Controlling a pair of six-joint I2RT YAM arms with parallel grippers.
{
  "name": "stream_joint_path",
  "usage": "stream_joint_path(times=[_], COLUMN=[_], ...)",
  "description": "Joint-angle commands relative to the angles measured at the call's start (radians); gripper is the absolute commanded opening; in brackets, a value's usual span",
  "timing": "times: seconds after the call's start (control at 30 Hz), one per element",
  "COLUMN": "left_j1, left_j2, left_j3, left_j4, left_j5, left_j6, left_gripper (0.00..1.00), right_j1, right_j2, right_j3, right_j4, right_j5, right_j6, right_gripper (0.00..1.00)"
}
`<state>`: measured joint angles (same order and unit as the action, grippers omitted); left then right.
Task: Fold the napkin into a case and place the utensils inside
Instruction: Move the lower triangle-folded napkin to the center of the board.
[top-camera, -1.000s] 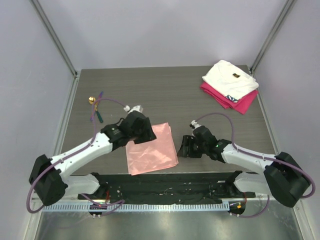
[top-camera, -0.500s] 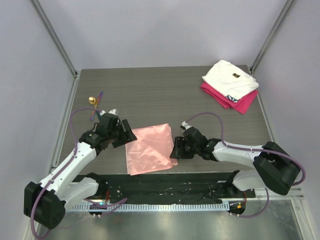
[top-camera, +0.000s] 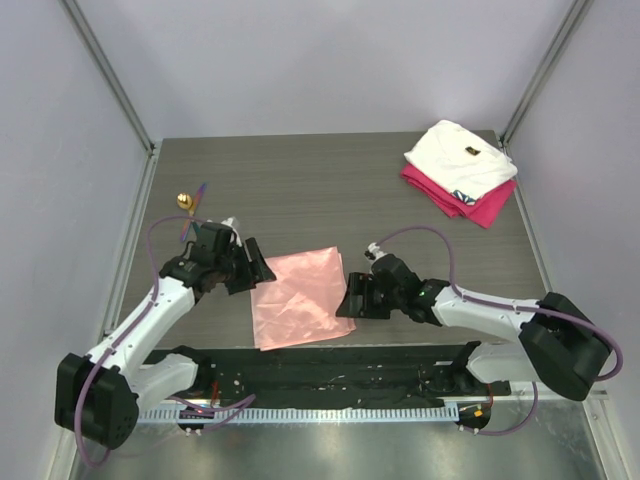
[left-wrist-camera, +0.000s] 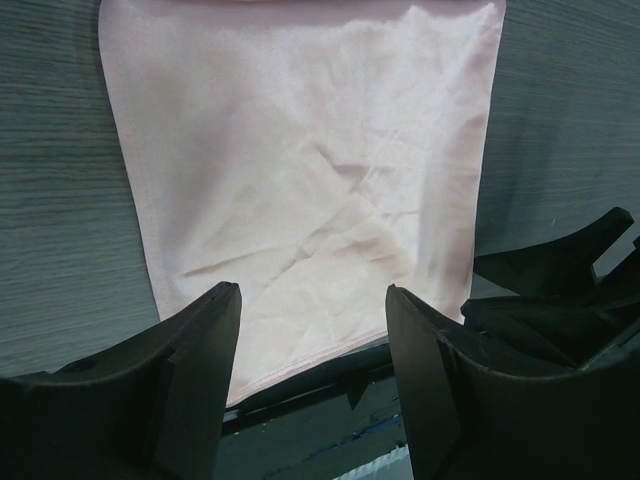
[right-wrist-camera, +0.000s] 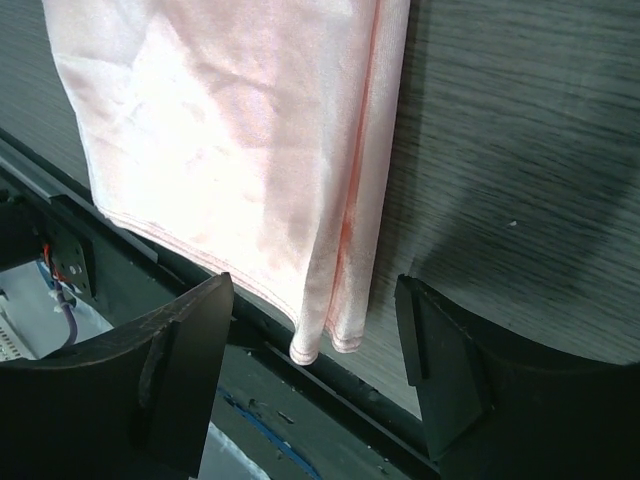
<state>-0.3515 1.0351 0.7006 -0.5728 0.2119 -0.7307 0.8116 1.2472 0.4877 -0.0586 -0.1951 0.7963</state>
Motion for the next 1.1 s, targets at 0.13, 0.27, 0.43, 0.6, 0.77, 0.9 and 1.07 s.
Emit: stream_joint_path(times=[0.13, 0.27, 0.43, 0.6, 0.77, 0.9, 1.07], left_j1=[0.02, 0.026, 0.029, 0.031, 0.031, 0.032, 0.032], left_j2=[-0.026, -0.038, -0.044, -0.066, -0.079, -0.13, -0.191], left_j3=[0.014, 0.019, 0.02, 0.013, 0.002, -0.006, -0.032], left_j4=[0.011, -0.005, -0.013, -0.018, -0.027, -0.045, -0.073], left_j5=[0.037, 0.03, 0.03, 0.024, 0.023, 0.014, -0.019], left_j6=[0.002, -0.003, -0.013, -0.022, -0.033, -0.059, -0.098], left_gripper=[0.64, 0.64, 0.64, 0.64, 0.64, 0.64, 0.66], right_j1=[0.003, 0.003, -0.006, -0.054, -0.074, -0.084, -0.084], right_j2=[0.073, 0.072, 0.072, 0.063, 0.047, 0.08, 0.097], right_j3=[-0.008, -0.002, 0.006, 0.002, 0.026, 0.107, 0.247], right_j4=[0.028, 0.006, -0.03, -0.092, -0.165, -0.245, -0.369], right_j5=[0.016, 0.063, 0.124, 0.228, 0.315, 0.376, 0.482], right_j6=[-0.022, -0.042, -0.063, -0.089, -0.166, -0.239, -0.321], right_gripper=[0.56, 0.38, 0.11, 0.03, 0.07, 0.24, 0.55])
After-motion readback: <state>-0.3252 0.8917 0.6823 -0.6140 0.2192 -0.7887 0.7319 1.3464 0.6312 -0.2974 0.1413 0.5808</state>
